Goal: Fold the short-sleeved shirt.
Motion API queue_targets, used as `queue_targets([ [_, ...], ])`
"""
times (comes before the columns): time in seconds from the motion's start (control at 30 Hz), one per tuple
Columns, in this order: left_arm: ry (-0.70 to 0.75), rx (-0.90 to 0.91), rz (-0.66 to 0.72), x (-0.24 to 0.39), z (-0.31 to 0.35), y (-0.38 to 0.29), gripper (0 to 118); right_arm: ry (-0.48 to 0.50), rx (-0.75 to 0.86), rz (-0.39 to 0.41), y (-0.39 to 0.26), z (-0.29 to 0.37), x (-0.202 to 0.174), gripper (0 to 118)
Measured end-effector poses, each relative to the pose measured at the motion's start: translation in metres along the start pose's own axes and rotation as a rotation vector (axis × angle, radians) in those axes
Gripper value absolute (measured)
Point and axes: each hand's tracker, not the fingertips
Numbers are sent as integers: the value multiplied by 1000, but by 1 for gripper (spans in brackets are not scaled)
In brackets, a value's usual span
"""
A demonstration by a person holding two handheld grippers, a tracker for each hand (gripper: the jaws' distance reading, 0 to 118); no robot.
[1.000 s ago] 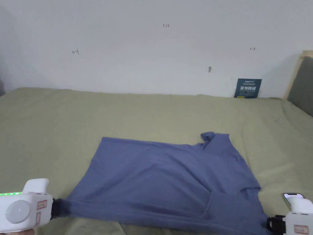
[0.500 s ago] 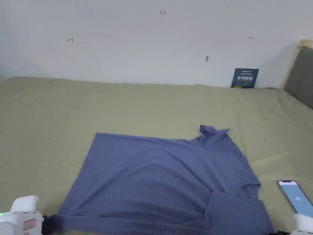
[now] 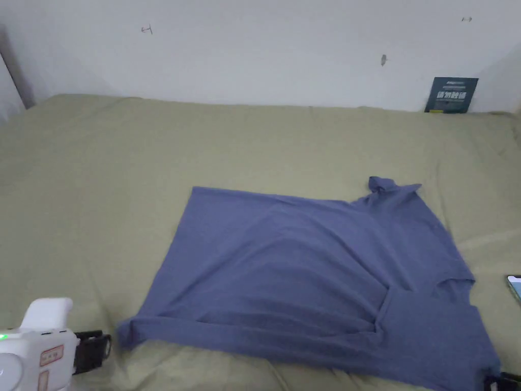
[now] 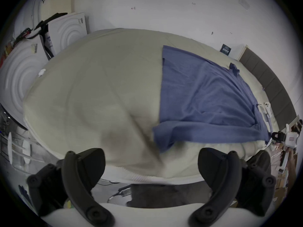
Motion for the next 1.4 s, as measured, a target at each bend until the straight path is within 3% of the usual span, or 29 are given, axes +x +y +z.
queue_targets([
  [0.03, 21, -20, 8, -4, -2, -3, 0, -7, 2, 10, -3, 0, -2, 16],
  [0.07, 30, -7, 27, -1, -6, -9, 0, -66, 12, -14, -5, 6, -5, 0],
  [0.1, 25, -40, 48, -5, -8, -13, 0, -116, 53, -9, -7, 21, -11, 0],
  [0.2, -35, -51, 82, -8, -15, -12, 0, -89, 31, -11, -10, 32, -24, 0],
  [0.23, -54, -53, 92, -6, -15, -12, 9, -30, -29, 11, -5, -2, -8, 0],
  [0.27, -116, -20, 90, -3, -17, -9, 48, -37, -20, 11, -1, -4, -6, 0],
  [0.3, -67, 75, 17, -5, -16, -1, 100, -37, -18, 7, 5, -6, -4, 0],
  [0.33, -55, 70, 15, -10, -27, 1, 118, -29, -19, -3, 11, -9, -1, 0],
  [0.4, -53, 111, -52, -7, -34, 27, 116, -37, 18, -22, 0, -2, 2, 0],
  [0.6, 8, 68, -32, 25, -56, 32, 115, -55, 24, -18, 1, -4, 4, 0],
  [0.63, 7, 74, -30, 26, -57, 32, 109, -62, 23, -17, -1, -3, -2, 0],
  [0.67, 20, 72, -47, 24, -56, 35, 96, -65, 21, -17, -1, -3, -2, 0],
  [0.7, 23, 73, -43, 25, -54, 34, 57, -65, 20, -17, -1, -3, -2, 0],
  [0.73, 22, 74, -51, 28, -55, 30, 0, -60, 22, -17, 0, -2, 0, 0],
  [0.8, 3, 92, -51, 30, -49, 33, 0, -40, 27, 2, 5, -4, -1, 0],
  [0.83, -194, -24, 95, 39, -53, 23, 0, -36, 28, 4, 6, -4, 0, 9],
  [0.87, -192, -18, 97, 34, -68, 15, 0, -31, 26, 12, 8, -6, 0, 38],
  [0.9, -188, -25, 92, 31, -70, 16, 0, -27, 29, 18, 9, -8, -1, 82],
  [0.93, -181, -22, 95, 27, -71, 16, 0, -30, 16, 26, 10, -11, 1, 118],
  [1.1, -124, -9, 64, 34, -58, 25, 0, -29, -9, 42, 10, -21, 0, 115],
  [1.23, -119, -6, 64, 32, -64, 33, 0, -25, -38, 127, 4, -15, -17, 108],
  [1.27, -119, -6, 64, 35, -58, 30, 0, 18, -56, 206, 5, -22, -19, 102],
  [1.3, -119, -7, 65, 35, -58, 30, 0, 52, -74, 250, 6, -36, -17, 88],
  [1.33, -118, -9, 63, 36, -59, 30, 0, 58, -93, 260, 7, -40, -17, 50],
  [1.37, -114, -13, 61, 36, -59, 30, 0, 43, -85, 265, 7, -41, -19, 35],
  [1.4, -113, -15, 66, 38, -58, 27, 0, 45, -79, 272, 7, -41, -20, 28],
])
